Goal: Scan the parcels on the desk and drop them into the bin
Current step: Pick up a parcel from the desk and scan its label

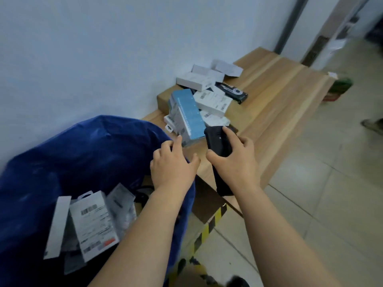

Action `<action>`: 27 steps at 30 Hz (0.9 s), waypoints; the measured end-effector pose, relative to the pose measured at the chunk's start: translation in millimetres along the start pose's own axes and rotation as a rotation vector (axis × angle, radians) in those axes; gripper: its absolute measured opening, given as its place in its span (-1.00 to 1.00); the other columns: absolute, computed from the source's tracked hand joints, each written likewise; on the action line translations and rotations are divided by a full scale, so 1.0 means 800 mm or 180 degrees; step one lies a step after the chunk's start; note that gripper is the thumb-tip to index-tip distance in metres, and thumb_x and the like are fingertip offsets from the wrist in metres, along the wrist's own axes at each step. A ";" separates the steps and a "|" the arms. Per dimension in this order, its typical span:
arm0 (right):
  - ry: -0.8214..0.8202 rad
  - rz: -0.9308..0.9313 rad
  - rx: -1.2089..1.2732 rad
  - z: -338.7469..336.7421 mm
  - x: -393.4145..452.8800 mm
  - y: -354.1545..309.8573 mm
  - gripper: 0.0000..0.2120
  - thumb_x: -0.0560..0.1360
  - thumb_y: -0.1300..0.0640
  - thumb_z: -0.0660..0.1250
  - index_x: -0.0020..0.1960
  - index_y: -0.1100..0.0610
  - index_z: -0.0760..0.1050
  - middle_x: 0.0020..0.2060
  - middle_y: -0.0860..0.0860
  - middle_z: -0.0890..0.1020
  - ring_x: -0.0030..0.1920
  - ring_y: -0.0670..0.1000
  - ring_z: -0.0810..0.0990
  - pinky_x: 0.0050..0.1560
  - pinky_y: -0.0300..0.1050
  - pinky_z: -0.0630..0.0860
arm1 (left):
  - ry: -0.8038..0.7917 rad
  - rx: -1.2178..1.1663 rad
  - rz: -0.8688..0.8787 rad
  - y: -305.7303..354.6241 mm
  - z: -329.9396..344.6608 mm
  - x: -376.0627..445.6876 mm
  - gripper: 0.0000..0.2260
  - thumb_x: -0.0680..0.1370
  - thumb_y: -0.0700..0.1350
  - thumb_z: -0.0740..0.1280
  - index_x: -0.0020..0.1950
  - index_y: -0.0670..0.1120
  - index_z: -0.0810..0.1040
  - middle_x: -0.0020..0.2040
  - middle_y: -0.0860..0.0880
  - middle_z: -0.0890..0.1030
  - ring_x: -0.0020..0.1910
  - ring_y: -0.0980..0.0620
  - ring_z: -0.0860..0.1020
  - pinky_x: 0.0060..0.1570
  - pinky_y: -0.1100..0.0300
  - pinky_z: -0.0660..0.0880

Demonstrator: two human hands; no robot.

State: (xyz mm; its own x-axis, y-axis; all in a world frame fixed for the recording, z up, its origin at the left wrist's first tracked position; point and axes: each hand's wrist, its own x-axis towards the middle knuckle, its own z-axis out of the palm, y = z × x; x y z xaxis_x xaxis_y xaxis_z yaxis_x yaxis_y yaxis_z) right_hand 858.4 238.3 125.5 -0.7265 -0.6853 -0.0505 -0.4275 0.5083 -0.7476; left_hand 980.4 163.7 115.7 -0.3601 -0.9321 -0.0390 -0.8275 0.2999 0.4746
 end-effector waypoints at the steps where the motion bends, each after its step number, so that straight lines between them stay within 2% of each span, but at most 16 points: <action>1: 0.0039 0.0005 0.0061 -0.020 0.004 0.013 -0.30 0.40 -0.20 0.40 0.49 -0.33 0.22 0.38 -0.11 0.28 0.25 -0.04 0.47 0.06 -0.06 0.51 | 0.0001 0.0027 0.0032 0.023 0.007 -0.003 -0.40 0.58 0.22 0.20 0.57 0.07 0.17 0.47 -0.02 0.29 0.39 -0.11 0.29 0.33 -0.02 0.29; 4: 0.0129 0.0103 0.0102 -0.097 0.013 0.065 -0.30 0.40 -0.20 0.39 0.49 -0.34 0.22 0.35 -0.11 0.31 0.20 -0.02 0.50 0.04 -0.03 0.56 | 0.0045 0.0108 0.0103 0.107 0.039 -0.020 -0.40 0.59 0.23 0.20 0.57 0.05 0.17 0.47 -0.05 0.29 0.41 -0.12 0.28 0.34 -0.05 0.31; 9: 0.0349 0.0162 0.0193 -0.215 0.032 0.159 -0.28 0.37 -0.19 0.41 0.48 -0.30 0.27 0.36 -0.08 0.31 0.24 0.01 0.49 0.20 0.06 0.54 | -0.0135 -0.0018 0.0411 0.253 0.101 -0.054 -0.40 0.59 0.20 0.21 0.57 0.04 0.16 0.49 -0.05 0.29 0.42 -0.11 0.27 0.36 -0.02 0.26; 15: 0.0829 0.0467 0.0146 -0.342 0.054 0.240 -0.32 0.41 -0.18 0.39 0.49 -0.30 0.25 0.34 -0.10 0.33 0.16 0.00 0.52 0.03 -0.07 0.49 | -0.0360 0.0235 0.1075 0.397 0.153 -0.074 -0.43 0.60 0.19 0.17 0.57 0.03 0.19 0.48 -0.08 0.33 0.42 -0.12 0.29 0.35 -0.02 0.27; 19: 0.1054 0.0673 0.0271 -0.401 0.076 0.285 -0.33 0.44 -0.14 0.39 0.50 -0.29 0.25 0.34 -0.12 0.33 0.10 -0.03 0.48 -0.02 -0.12 0.40 | -0.0423 0.0315 0.1301 0.469 0.183 -0.065 -0.45 0.60 0.18 0.17 0.56 0.03 0.23 0.45 -0.08 0.36 0.39 -0.13 0.31 0.32 -0.01 0.28; 22: 0.1200 0.0824 0.0320 -0.437 0.106 0.315 -0.32 0.43 -0.14 0.39 0.50 -0.28 0.25 0.33 -0.12 0.34 0.17 0.01 0.52 0.03 -0.07 0.47 | -0.0528 0.0162 0.1408 0.522 0.213 -0.047 -0.47 0.60 0.18 0.17 0.55 0.07 0.25 0.41 -0.07 0.39 0.36 -0.13 0.34 0.29 -0.01 0.30; 27: 0.1400 0.0962 0.0241 -0.493 0.184 0.359 -0.32 0.41 -0.14 0.39 0.49 -0.30 0.25 0.31 -0.13 0.33 0.13 0.00 0.52 0.02 -0.06 0.50 | -0.0636 0.0084 0.1588 0.614 0.264 0.010 -0.49 0.60 0.17 0.18 0.54 0.10 0.27 0.43 -0.04 0.40 0.37 -0.12 0.36 0.31 -0.02 0.32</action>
State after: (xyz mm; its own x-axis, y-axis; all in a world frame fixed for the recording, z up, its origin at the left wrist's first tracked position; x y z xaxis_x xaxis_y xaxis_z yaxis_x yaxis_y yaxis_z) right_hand 416.5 489.0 164.3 -0.9748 -0.2230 -0.0007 -0.1364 0.5989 -0.7891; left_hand 480.4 346.4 162.6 -0.7851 -0.6191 0.0178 -0.5447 0.7038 0.4561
